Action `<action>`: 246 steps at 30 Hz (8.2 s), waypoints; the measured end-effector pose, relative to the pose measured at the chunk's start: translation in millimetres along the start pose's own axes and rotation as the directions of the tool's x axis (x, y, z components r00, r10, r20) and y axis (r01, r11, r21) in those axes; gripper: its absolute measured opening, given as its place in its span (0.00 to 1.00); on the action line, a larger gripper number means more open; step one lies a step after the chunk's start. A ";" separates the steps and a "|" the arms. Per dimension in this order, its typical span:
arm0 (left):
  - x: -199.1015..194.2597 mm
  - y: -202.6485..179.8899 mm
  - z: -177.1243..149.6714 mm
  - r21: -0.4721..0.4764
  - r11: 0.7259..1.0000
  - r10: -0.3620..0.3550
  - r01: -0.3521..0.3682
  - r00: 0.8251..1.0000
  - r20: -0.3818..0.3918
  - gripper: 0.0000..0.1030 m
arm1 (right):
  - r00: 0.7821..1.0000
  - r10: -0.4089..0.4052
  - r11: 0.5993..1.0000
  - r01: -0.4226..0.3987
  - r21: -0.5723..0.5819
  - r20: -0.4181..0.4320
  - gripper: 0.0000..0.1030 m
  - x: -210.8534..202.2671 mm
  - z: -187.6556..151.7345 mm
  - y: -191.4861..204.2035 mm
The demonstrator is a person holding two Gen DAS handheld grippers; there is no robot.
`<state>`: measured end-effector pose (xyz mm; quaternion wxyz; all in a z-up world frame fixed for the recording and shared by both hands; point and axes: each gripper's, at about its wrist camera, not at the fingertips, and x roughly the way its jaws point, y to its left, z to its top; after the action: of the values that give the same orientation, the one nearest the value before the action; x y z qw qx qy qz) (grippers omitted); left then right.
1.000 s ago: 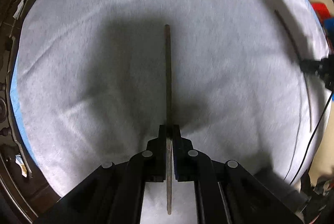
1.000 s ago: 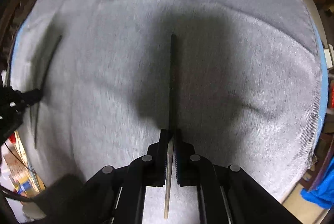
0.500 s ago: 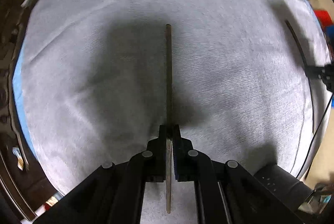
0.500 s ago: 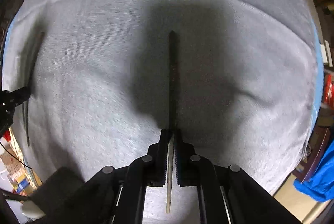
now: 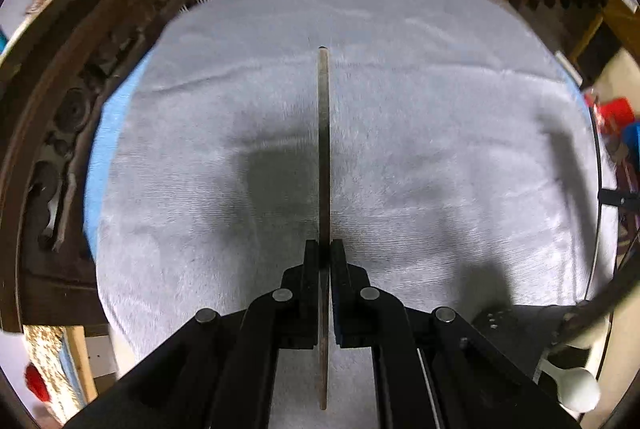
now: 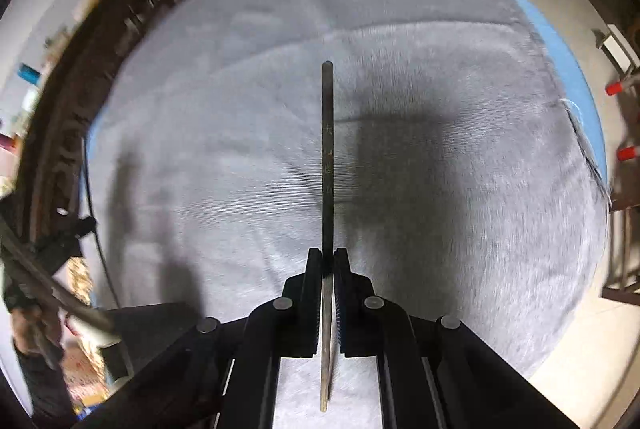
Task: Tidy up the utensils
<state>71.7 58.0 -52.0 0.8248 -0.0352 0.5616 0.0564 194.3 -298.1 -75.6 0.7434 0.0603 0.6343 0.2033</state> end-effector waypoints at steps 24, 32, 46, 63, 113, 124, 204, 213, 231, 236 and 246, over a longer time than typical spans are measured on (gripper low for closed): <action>-86.5 -7.8 -41.2 -0.109 0.993 -0.006 0.043 0.947 0.321 0.05 | 0.920 0.135 0.990 -0.135 -0.026 0.369 0.06 -91.0 -78.7 45.4; -109.1 3.3 -46.4 -0.188 0.973 -0.042 0.131 0.909 0.414 0.05 | 0.857 0.143 0.987 -0.162 -0.006 0.495 0.06 -109.8 -88.8 52.8; -157.2 -11.9 -44.7 -0.202 0.945 -0.098 0.257 0.812 0.575 0.05 | 0.751 0.214 0.976 -0.196 -0.098 0.624 0.06 -136.1 -107.0 97.3; -150.5 -47.8 -41.2 -0.130 0.952 -0.146 0.277 0.786 0.601 0.05 | 0.735 0.229 0.973 -0.169 -0.155 0.638 0.07 -131.2 -107.1 126.9; -108.3 -76.3 -65.0 -0.091 0.959 -0.176 0.269 0.814 0.553 0.05 | 0.787 0.201 0.970 -0.076 -0.231 0.583 0.07 -93.7 -116.8 146.3; -97.9 -80.3 -74.9 -0.089 0.962 -0.173 0.258 0.829 0.532 0.05 | 0.808 0.190 0.964 -0.045 -0.263 0.557 0.07 -78.0 -139.2 146.5; -109.6 -72.3 -104.0 -0.117 0.955 -0.190 0.274 0.862 0.470 0.60 | 0.823 0.199 0.963 -0.064 -0.262 0.532 0.66 -83.7 -160.4 139.6; -116.3 -74.9 -103.0 -0.102 0.980 -0.106 0.168 0.887 0.449 0.73 | 0.850 0.155 0.961 -0.012 -0.277 0.503 0.80 -95.5 -173.9 138.8; -135.4 -74.9 -107.2 -0.055 0.993 -0.068 0.108 0.874 0.481 0.97 | 0.874 0.116 0.936 0.062 -0.346 0.471 0.87 -110.9 -209.9 155.4; -135.3 -71.4 -106.1 -0.060 0.991 -0.078 0.121 0.875 0.477 0.97 | 0.878 0.107 0.936 0.069 -0.344 0.467 0.87 -108.4 -211.9 157.4; -132.5 -75.2 -104.7 -0.049 0.993 -0.071 0.105 0.886 0.457 0.97 | 0.880 0.096 0.941 0.073 -0.332 0.466 0.88 -105.9 -210.0 157.3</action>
<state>-63.0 -36.3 32.5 0.9331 -0.0762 0.3484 0.0458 -56.4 -230.4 36.8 0.8739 -0.0170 0.3876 0.2928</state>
